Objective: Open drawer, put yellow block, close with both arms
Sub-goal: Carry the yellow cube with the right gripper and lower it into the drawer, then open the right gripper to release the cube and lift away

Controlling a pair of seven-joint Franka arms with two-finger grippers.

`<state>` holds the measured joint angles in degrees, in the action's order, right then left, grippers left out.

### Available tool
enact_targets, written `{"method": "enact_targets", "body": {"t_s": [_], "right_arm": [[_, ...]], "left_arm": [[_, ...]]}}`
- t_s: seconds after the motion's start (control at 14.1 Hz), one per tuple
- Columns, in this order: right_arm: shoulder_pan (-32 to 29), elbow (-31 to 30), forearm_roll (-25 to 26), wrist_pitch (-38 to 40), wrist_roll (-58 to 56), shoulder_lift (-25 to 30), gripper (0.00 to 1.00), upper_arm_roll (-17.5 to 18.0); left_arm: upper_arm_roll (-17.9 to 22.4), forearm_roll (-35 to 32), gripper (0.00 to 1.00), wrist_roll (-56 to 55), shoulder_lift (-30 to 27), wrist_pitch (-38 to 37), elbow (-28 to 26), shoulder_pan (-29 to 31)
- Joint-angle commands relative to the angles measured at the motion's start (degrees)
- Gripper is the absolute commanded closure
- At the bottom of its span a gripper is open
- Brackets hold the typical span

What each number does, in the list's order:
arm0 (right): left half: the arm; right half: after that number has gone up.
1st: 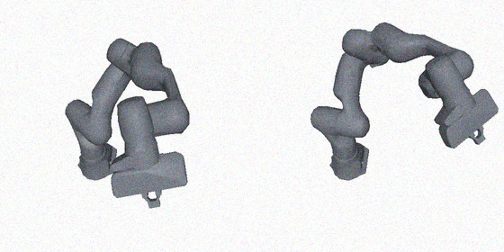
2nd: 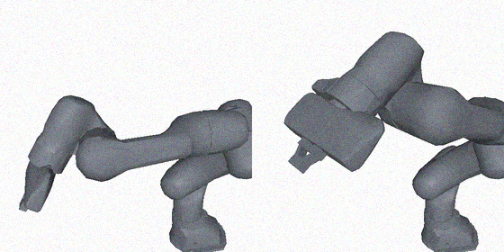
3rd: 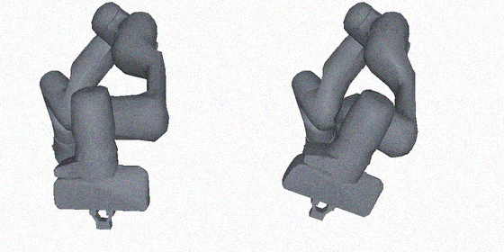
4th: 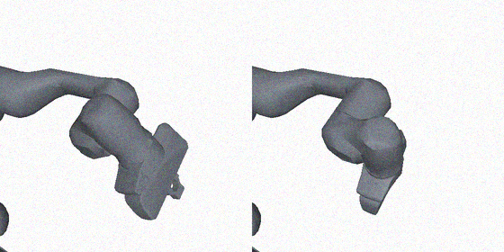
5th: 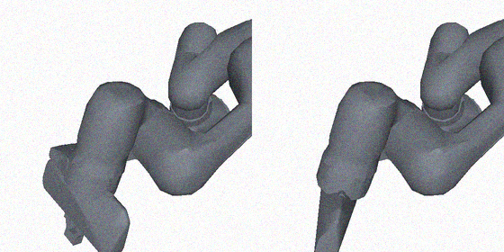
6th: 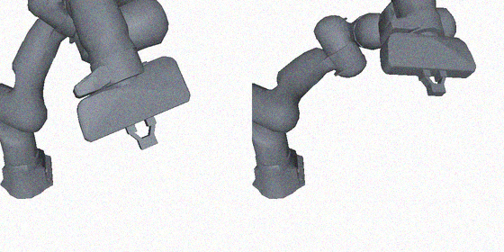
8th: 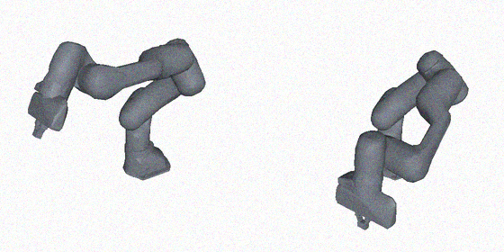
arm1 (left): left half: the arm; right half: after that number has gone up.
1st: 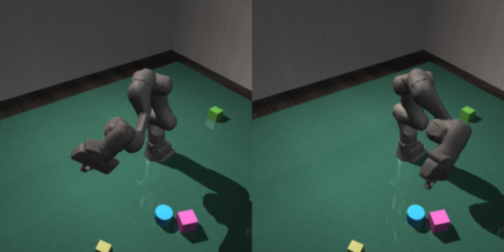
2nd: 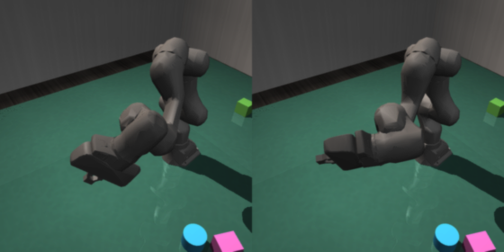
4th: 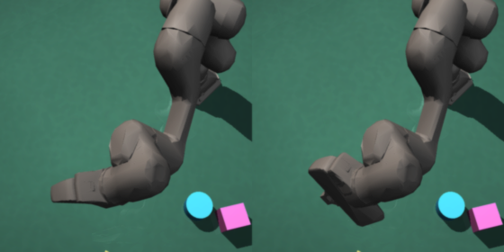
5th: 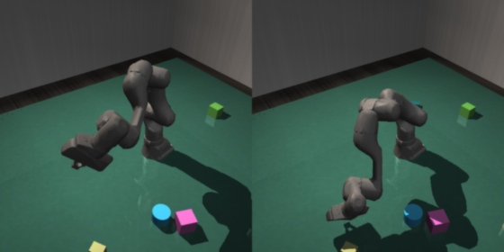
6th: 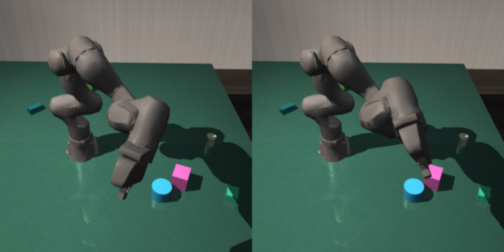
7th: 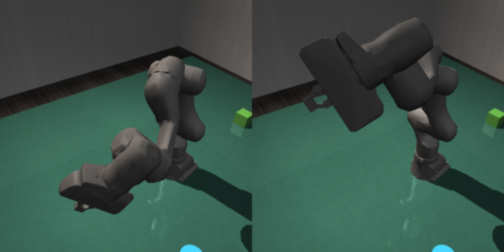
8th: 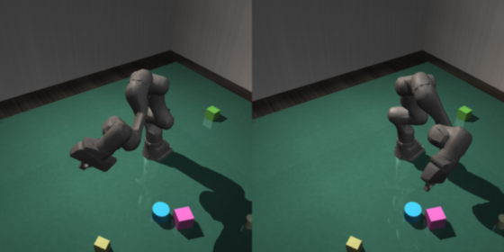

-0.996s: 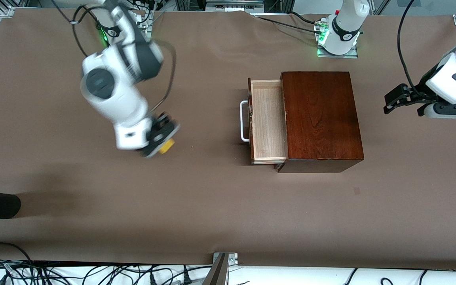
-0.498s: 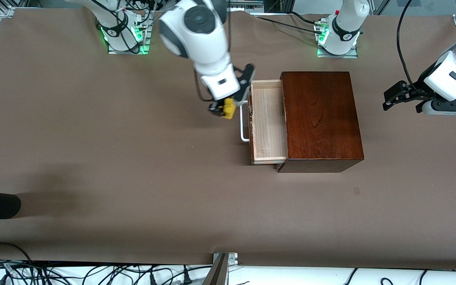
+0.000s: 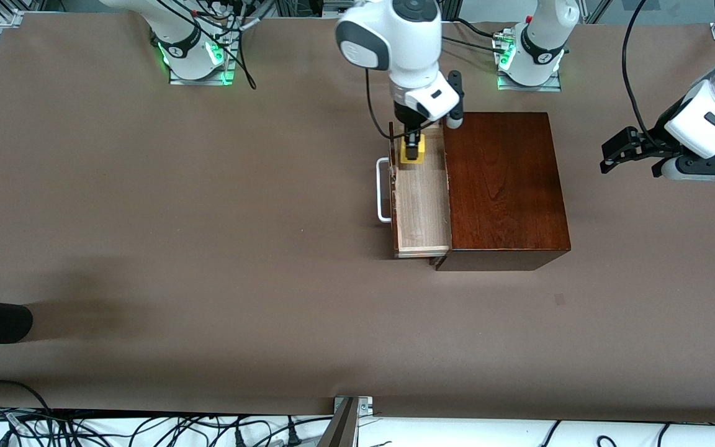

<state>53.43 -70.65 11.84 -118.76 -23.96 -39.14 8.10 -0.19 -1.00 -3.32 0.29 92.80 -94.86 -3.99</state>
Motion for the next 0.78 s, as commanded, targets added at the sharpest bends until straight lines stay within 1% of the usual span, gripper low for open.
{"method": "enact_targets", "body": {"t_s": [0.0,0.71], "right_arm": [[0.7,4.4,2.1,-1.6,-2.7,-4.0,1.0,-0.5],[0.0,3.3,2.0,-1.7,-3.7,-7.0,1.0,-0.5]], "left_arm": [[-0.2,0.6,0.0,1.2,-1.0,0.8,-1.0,0.1],[-0.2,0.6,0.0,1.5,-1.0,0.8,-1.0,0.0]]}}
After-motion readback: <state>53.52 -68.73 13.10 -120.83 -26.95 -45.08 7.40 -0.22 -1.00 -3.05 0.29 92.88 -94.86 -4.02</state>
